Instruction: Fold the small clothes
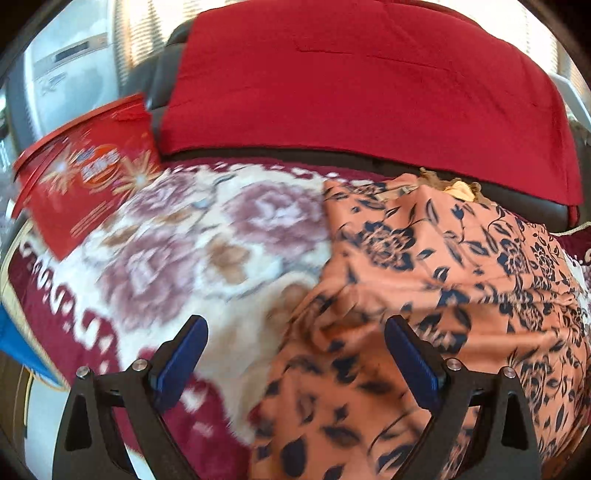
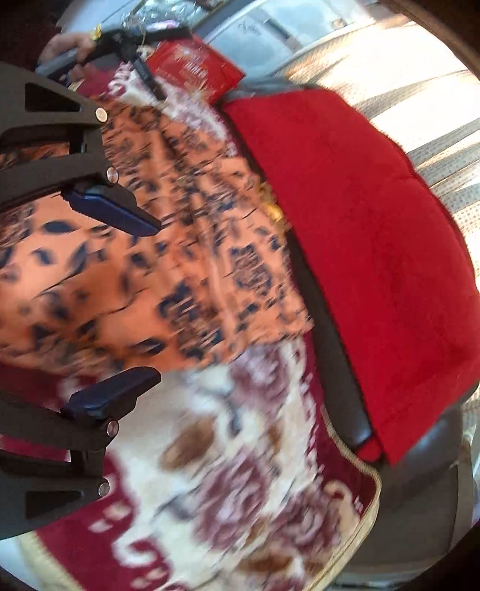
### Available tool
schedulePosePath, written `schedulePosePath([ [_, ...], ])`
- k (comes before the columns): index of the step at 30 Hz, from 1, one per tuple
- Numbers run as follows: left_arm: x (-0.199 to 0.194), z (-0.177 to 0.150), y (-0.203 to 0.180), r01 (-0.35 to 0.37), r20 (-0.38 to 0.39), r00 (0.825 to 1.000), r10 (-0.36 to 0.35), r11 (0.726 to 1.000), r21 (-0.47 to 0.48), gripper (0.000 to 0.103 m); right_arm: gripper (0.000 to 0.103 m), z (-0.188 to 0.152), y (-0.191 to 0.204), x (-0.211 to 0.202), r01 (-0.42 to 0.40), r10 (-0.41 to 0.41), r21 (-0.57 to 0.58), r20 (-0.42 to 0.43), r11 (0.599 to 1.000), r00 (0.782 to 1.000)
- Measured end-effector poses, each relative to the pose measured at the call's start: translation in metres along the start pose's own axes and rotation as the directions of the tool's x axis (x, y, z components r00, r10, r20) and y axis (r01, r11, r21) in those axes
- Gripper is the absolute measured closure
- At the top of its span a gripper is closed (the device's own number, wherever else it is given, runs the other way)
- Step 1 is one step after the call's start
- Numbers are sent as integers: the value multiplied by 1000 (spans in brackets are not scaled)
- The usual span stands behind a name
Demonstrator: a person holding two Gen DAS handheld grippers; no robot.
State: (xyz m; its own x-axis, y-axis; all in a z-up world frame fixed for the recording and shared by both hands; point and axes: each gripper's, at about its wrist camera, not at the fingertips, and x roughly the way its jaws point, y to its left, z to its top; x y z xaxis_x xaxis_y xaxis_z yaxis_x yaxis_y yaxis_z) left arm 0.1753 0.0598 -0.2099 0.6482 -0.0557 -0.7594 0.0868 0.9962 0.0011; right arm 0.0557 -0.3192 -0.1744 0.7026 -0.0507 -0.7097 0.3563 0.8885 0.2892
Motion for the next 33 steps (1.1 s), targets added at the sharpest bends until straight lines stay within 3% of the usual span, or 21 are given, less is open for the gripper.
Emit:
schedulePosePath([
  [3,-7,-17,12,-13,-9,1000,13,1000,-6,6,27,-24,-6,-7,57,-55,21,-73,998,996],
  [9,-27,-47,23,-17,-1,1000,17,1000,9,6,27,-65,-9,-4,75,-47,97,-266,992,963],
  [15,-36,-84,41,7,-105,994,-10,1000,-28,6,27,-95,-11,8,105,-60,112,-347,988,936],
  [21,-31,-124,50,21,-286,957,-47,996,-92,6,27,-107,-19,12,97,-32,154,-381,983,924],
  [24,-27,-135,41,-8,-336,942,-3,1000,-30,6,27,-110,-22,16,88,-15,166,-396,982,918],
  [30,-4,-143,41,-35,-417,909,16,999,-39,6,27,-124,-37,19,72,24,215,-413,974,910],
  [33,5,-145,39,-2,-441,897,-21,999,-52,6,27,-130,-53,23,55,58,256,-413,965,909],
])
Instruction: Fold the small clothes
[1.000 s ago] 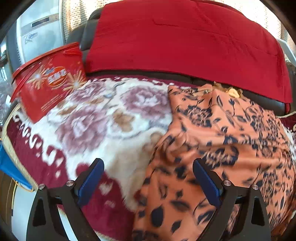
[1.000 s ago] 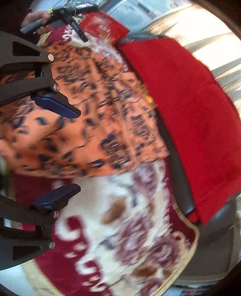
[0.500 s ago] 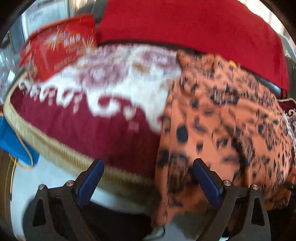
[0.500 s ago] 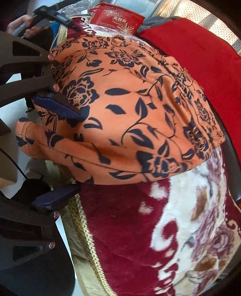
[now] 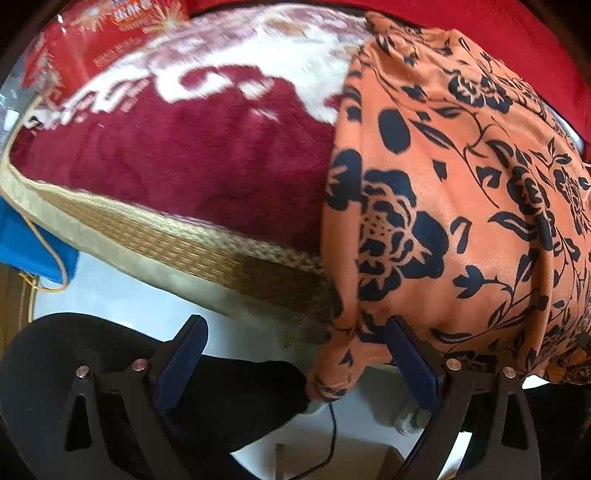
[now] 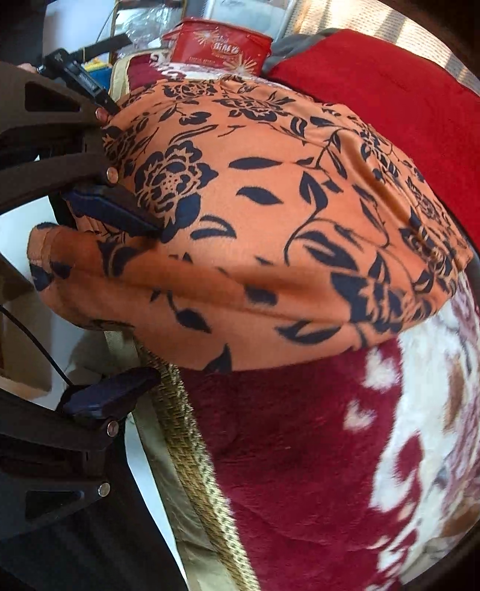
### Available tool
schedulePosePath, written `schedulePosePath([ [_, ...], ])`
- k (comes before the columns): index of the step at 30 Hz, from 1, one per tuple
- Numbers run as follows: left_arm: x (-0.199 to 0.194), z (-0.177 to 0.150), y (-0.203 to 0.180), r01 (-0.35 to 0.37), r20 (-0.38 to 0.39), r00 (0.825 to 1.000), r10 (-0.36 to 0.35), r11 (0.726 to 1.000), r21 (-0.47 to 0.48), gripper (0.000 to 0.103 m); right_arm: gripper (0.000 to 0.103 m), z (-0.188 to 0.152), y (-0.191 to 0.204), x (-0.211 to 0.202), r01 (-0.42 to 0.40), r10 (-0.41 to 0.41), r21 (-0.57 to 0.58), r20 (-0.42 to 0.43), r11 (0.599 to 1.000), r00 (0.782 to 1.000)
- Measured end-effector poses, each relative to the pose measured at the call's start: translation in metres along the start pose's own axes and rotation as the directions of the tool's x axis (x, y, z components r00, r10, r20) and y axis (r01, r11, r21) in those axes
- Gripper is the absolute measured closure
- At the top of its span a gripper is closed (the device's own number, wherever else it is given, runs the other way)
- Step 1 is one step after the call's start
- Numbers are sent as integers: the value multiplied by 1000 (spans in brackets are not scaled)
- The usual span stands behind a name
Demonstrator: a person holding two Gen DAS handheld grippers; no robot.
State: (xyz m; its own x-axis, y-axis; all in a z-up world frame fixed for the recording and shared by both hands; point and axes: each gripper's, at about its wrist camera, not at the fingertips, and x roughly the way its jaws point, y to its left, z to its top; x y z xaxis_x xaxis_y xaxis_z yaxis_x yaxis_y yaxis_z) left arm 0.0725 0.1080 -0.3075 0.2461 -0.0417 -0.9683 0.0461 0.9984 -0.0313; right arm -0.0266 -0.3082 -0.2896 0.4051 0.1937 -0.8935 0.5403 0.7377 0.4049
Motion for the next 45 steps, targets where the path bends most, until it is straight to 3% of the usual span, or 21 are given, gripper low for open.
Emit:
schedulePosePath([
  [1,4,0,0,8,-17,1000,-9,1000,-3,10,27,1,-5,2,-5,5,8,-3,1000,1000],
  [3,5,-1,0,28,-9,1000,-28,1000,0,27,33,-2,-13,6,-22,23,12,-12,1000,1000],
  [4,7,-2,0,58,-15,998,-58,998,-1,46,39,-5,-17,9,-37,37,2,-19,999,999],
  [5,10,-4,1,96,-34,995,-97,995,-12,67,51,-5,-18,10,-52,52,-7,-27,999,998],
  [6,15,-7,4,131,-54,990,-133,991,-30,76,65,-6,-19,11,-72,71,-14,-33,997,997],
  [7,19,-7,7,162,-68,984,-165,986,-51,87,68,-8,-20,11,-90,89,-24,-38,996,995],
  [8,21,-8,10,174,-70,982,-178,983,-61,92,72,-9,-19,9,-83,82,-44,-32,996,996],
  [11,14,-8,11,216,-48,975,-219,975,-51,97,85,-12,-17,3,-67,65,-88,-26,994,998],
  [13,2,-3,15,252,-25,967,-253,967,-22,97,87,-12,-21,-6,-106,104,-81,-22,991,994],
  [16,-23,3,20,351,1,936,-351,936,14,97,88,-12,-32,-29,-210,211,-51,2,976,978],
  [19,-51,15,27,437,38,898,-438,899,32,97,88,-8,-37,-59,-321,324,-67,42,945,945],
  [24,-98,39,27,526,119,839,-531,847,73,97,88,6,-33,-107,-492,498,-76,131,867,857],
  [26,-114,49,26,539,157,822,-548,836,99,97,88,12,-27,-122,-535,540,-77,150,841,828],
  [30,-136,56,27,581,208,780,-591,806,112,97,88,13,-20,-132,-581,584,-72,181,811,792],
  [32,-142,61,34,598,220,767,-603,796,98,97,88,13,-21,-133,-607,607,-63,188,792,772],
  [36,-141,71,47,628,222,750,-623,776,56,97,88,17,-28,-143,-626,623,-56,200,778,756],
  [45,-154,130,66,644,288,734,-615,765,-7,97,88,72,-12,-164,-607,602,-76,273,791,751],
])
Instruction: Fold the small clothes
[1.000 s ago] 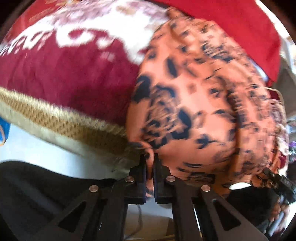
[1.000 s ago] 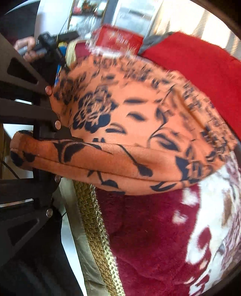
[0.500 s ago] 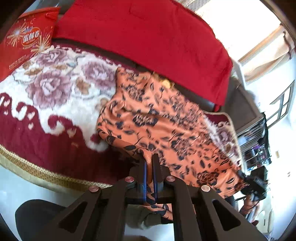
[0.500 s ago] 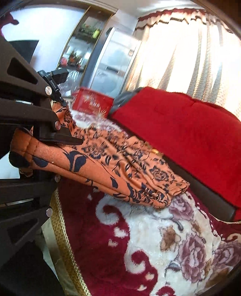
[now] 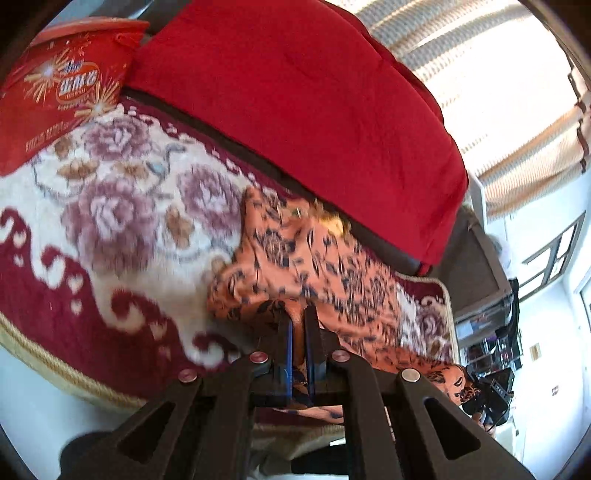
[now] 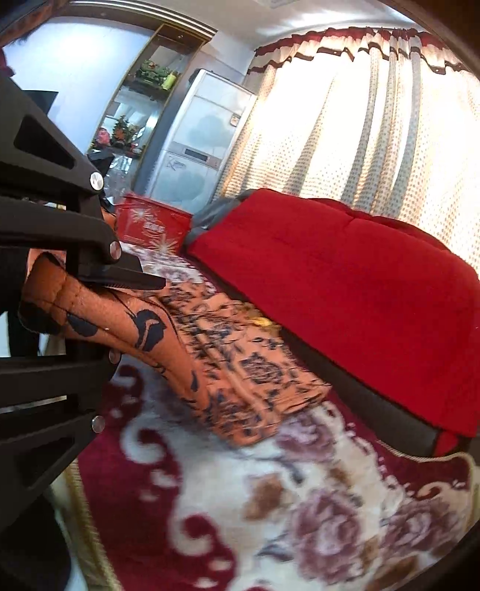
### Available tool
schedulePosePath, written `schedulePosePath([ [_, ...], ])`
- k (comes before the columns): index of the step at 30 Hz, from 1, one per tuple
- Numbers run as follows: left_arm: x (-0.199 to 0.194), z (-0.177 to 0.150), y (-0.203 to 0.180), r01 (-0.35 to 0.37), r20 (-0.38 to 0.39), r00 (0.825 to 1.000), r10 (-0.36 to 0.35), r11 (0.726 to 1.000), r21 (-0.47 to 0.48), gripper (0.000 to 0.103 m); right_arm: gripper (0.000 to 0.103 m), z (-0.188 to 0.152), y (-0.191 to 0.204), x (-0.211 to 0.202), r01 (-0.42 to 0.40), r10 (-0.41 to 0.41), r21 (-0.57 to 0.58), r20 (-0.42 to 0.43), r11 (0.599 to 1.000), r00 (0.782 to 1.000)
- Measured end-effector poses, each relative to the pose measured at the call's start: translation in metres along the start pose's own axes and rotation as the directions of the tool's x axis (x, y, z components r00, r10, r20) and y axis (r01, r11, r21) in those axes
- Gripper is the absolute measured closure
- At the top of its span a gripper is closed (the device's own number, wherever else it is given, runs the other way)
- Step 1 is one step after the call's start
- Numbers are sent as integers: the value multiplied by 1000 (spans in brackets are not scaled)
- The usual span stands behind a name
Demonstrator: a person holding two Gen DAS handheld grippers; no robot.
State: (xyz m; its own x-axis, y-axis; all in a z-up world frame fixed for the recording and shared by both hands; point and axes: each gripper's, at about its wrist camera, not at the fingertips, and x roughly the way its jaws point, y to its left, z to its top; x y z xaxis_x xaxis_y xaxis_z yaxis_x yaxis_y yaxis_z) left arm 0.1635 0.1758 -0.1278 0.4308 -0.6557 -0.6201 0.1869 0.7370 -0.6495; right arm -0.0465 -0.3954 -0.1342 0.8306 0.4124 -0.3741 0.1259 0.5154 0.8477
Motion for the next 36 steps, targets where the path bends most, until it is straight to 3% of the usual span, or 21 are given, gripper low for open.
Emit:
schedulePosePath([
  [9,53,85,6,-33,-4,999,32,996,-86,97,88,93,1,60,15,-17,38,56,999,998],
  [17,151,128,27,-162,-110,983,150,981,-111,97,88,162,-60,145,39,-55,201,75,979,996],
  [25,224,134,70,-251,-208,954,217,957,-148,97,86,175,-144,207,31,-47,409,29,912,999],
  [27,233,130,80,-244,-208,956,208,955,-169,97,86,170,-164,217,12,-25,456,22,890,999],
  [28,236,128,86,-232,-196,961,195,955,-186,95,86,169,-171,218,-31,17,466,34,884,999],
  [31,233,123,100,-157,-139,983,121,947,-280,95,85,174,-174,215,-59,51,463,30,884,998],
  [32,230,121,104,-136,-125,987,101,940,-312,95,80,176,-173,211,-57,45,447,39,893,998],
  [34,218,118,107,-80,-72,996,57,925,-371,95,56,176,-171,198,-86,55,438,82,895,995],
  [35,209,117,106,-59,-39,998,48,924,-378,95,26,175,-170,189,-102,57,444,113,890,992],
  [36,198,116,103,-48,-3,999,50,926,-375,94,19,173,-168,178,-113,49,442,153,890,987],
])
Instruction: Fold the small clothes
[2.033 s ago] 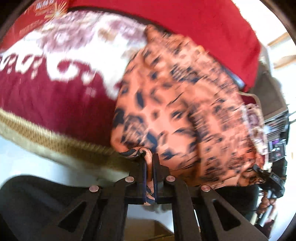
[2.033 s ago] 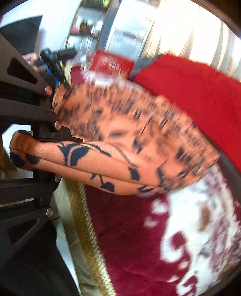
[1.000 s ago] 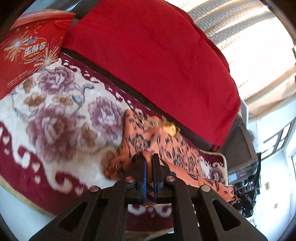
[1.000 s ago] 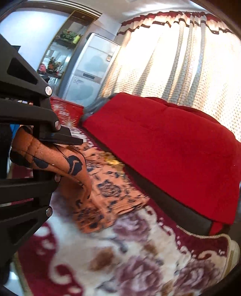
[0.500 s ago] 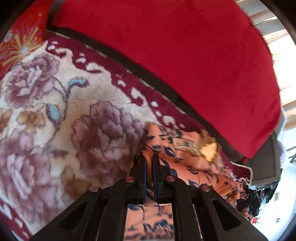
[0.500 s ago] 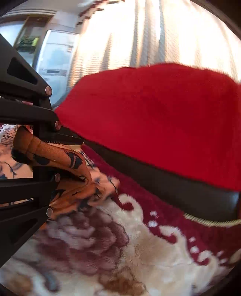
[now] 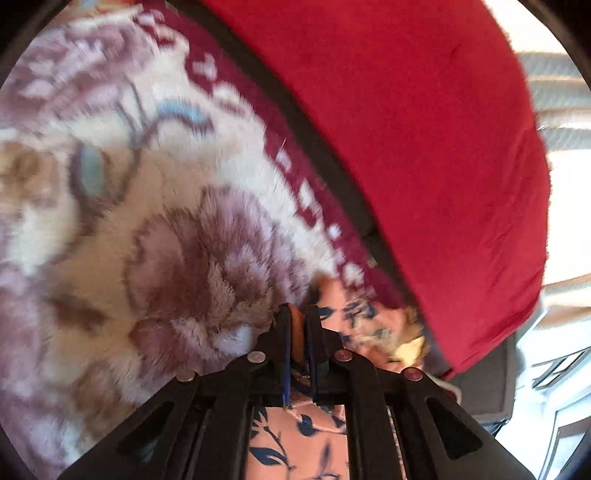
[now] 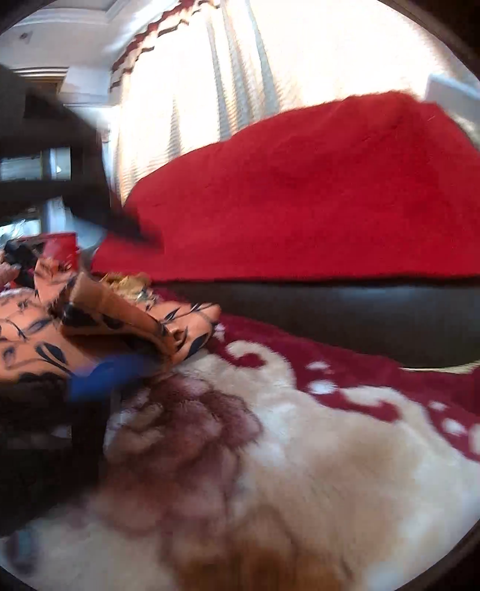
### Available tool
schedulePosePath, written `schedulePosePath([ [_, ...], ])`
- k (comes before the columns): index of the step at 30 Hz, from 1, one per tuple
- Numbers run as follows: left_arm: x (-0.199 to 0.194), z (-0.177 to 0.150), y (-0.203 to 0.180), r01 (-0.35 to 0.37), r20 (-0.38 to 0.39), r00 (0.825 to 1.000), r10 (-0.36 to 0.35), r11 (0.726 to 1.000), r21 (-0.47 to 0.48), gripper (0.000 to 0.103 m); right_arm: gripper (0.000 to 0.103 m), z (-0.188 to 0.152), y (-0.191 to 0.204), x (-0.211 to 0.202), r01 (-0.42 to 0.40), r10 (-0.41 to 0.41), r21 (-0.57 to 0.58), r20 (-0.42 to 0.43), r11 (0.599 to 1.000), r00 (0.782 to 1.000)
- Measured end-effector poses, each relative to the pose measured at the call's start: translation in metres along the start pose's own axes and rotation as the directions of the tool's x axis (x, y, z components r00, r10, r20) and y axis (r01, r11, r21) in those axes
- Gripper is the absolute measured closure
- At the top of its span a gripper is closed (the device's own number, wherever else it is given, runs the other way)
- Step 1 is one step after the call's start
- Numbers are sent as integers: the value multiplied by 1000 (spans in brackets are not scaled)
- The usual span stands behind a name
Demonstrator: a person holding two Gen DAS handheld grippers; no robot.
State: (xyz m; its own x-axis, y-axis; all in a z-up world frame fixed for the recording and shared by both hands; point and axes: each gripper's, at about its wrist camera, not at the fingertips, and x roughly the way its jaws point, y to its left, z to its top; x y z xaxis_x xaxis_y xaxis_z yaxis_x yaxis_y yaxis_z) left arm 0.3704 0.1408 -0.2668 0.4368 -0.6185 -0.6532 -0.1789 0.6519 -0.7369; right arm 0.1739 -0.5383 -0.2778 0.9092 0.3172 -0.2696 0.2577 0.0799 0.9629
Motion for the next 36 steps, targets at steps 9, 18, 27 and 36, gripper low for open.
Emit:
schedulePosePath([
  [9,-85,-82,-1,-151,112,984,140,984,98,60,21,-58,30,-44,206,-215,-206,-20,957,976],
  [18,-41,-175,21,-45,-173,984,34,997,-60,49,21,-153,2,-54,87,-111,-141,-175,986,978],
  [27,-21,-151,34,67,-7,997,-71,969,-236,43,26,-155,-13,-11,137,-146,-80,-111,987,983],
  [36,-14,-144,26,69,54,997,-60,980,-187,74,82,-150,-2,21,252,-256,-218,11,943,967],
])
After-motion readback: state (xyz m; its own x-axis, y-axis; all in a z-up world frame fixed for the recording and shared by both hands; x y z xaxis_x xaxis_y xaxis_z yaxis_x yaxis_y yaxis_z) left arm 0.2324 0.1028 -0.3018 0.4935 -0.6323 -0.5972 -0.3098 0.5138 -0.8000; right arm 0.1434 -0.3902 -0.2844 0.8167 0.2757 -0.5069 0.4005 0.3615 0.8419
